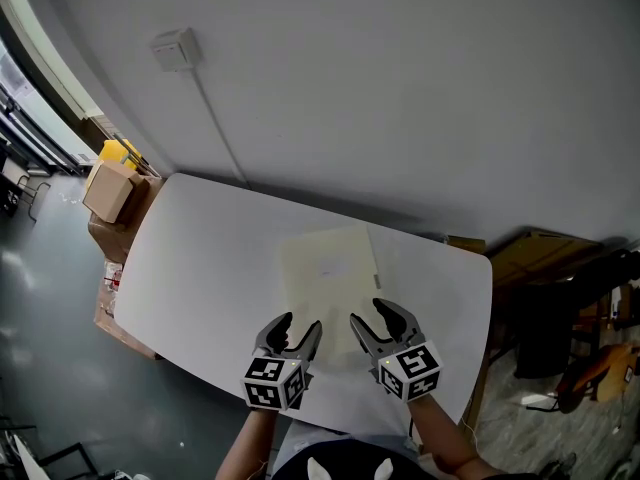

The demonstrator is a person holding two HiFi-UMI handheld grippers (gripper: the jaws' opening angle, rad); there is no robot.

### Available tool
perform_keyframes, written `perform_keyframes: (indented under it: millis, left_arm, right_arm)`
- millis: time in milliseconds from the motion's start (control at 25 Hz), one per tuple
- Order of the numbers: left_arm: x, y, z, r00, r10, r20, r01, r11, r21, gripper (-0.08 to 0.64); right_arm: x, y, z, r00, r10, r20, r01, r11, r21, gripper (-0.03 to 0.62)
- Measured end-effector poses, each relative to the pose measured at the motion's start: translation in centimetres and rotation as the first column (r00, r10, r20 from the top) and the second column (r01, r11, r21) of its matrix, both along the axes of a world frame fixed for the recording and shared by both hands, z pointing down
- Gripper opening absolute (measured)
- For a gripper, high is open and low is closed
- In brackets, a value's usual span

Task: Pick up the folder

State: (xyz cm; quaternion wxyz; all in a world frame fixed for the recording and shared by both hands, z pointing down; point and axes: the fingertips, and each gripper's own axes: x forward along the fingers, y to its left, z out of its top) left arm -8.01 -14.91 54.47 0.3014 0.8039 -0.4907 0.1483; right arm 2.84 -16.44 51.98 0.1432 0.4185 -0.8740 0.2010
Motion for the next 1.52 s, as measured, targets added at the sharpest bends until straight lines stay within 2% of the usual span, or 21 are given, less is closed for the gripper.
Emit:
perform_keyframes:
  millis: [600,1520]
  left_arm:
    - [-1.4,-0.6,3.6,0.998,-0.061,-0.026,0.058,0.994,-0.097,0.253]
    - [-2.2,-2.0,7.2,0.994,-0.111,-0.002,0.109,0.979,-0.172,0.272]
  right_arm:
    - [1.4,-1.7,3.2,0.997,0.029,-0.076,-0.031,0.999,-0.03,0.21]
    - [3.4,-3.9,7.9,0.995,0.077,-0.059,-0.086,0.983,-0.165,0.233]
